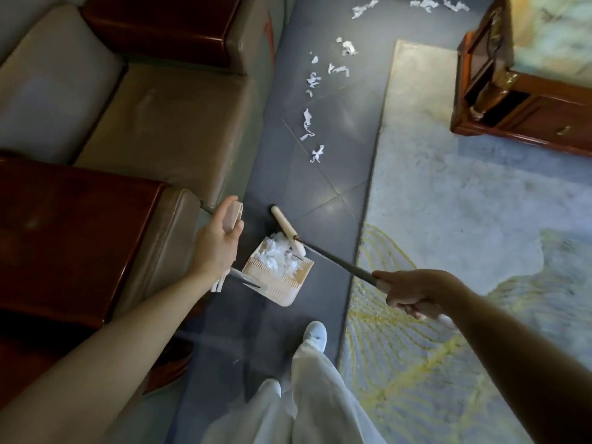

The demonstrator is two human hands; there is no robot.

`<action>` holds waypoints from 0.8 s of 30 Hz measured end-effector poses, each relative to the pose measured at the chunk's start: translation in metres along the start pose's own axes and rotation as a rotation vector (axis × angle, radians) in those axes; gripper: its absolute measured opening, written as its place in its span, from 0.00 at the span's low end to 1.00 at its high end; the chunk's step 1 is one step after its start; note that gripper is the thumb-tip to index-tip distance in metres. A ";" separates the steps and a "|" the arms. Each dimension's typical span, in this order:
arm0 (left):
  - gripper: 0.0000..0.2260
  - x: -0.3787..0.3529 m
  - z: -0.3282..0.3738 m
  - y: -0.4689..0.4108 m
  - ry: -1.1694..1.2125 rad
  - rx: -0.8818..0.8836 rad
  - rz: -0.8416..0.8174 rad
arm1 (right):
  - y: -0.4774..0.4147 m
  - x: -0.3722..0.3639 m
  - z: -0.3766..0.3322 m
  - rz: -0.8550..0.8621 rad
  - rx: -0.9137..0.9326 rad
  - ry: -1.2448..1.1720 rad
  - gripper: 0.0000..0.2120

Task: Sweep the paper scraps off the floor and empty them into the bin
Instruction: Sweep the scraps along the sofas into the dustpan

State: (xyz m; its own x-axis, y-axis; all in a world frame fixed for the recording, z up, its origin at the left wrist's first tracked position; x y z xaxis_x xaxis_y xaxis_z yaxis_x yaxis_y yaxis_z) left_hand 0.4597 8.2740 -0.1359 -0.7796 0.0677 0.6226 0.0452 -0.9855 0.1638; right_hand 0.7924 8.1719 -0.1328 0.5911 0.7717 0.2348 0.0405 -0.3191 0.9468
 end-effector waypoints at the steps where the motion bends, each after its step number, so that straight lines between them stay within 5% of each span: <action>1: 0.17 0.003 -0.003 0.006 -0.001 -0.006 -0.001 | 0.010 -0.015 0.009 -0.015 -0.025 -0.025 0.37; 13: 0.17 0.049 -0.046 0.147 -0.026 -0.070 -0.020 | 0.112 -0.148 0.072 0.077 -0.035 -0.300 0.38; 24: 0.18 0.106 -0.105 0.347 0.003 -0.016 0.124 | 0.161 -0.278 0.112 0.191 0.068 -0.460 0.35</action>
State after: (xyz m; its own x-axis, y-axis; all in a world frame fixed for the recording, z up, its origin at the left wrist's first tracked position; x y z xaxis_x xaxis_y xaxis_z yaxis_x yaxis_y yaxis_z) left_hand 0.3271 7.9232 -0.0938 -0.7708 -0.0553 0.6346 0.1312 -0.9887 0.0732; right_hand 0.7252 7.8446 -0.0707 0.8864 0.3784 0.2668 -0.0598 -0.4777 0.8765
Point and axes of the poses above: each hand's wrist, its own y-axis away from the middle knuckle, its own x-axis out of the back of the hand, z = x × y, the point moved 3 cm from there along -y, towards the middle knuckle, and after that the axes turned 3 degrees about -y, right-handed, at the moved point
